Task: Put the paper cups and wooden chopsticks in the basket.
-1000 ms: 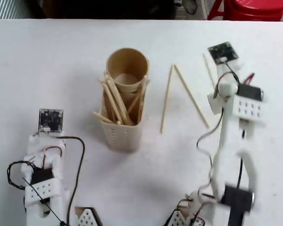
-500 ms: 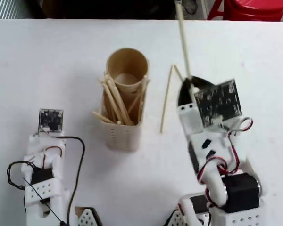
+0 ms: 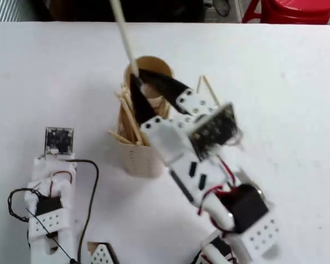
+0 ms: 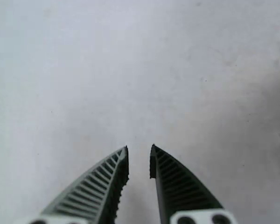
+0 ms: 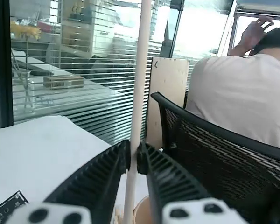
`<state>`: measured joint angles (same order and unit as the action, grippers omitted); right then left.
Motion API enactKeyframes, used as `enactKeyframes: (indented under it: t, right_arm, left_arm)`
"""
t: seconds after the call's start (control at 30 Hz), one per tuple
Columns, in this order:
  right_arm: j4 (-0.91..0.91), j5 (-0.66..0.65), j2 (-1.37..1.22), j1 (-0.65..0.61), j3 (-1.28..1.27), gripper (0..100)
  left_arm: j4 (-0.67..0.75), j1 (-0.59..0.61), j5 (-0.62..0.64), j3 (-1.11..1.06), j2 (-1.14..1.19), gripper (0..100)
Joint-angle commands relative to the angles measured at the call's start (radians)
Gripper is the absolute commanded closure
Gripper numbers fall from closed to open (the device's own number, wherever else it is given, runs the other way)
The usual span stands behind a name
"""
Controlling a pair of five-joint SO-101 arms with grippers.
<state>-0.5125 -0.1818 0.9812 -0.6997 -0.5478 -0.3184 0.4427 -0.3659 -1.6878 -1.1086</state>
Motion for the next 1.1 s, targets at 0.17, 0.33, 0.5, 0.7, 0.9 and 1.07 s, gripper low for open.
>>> enactKeyframes:
  t: [0.17,0.33,0.5,0.7,0.9,1.07]
  right_arm:
    - [0.025,0.006,-0.102,-0.004,0.008,97.5]
    - [0.007,0.006,-0.113,-0.004,0.008,84.1]
    - [-0.061,-0.002,-0.113,0.008,0.012,85.1]
    - [-0.361,-0.143,-0.044,0.203,0.052,84.8]
    - [-0.621,-0.454,-0.002,0.587,0.009,85.0]
    - [-0.501,-0.68,-0.16,0.777,-0.132,84.8]
  left_arm:
    - [-0.002,0.008,-0.012,0.002,-0.016,90]
    - [-0.002,0.008,-0.012,0.002,-0.016,90]
    - [-0.002,0.008,-0.012,0.002,-0.016,90]
    - [-0.002,0.008,-0.012,0.002,-0.016,90]
    - [-0.002,0.008,-0.012,0.002,-0.016,90]
    - [-0.002,0.008,-0.012,0.002,-0.016,90]
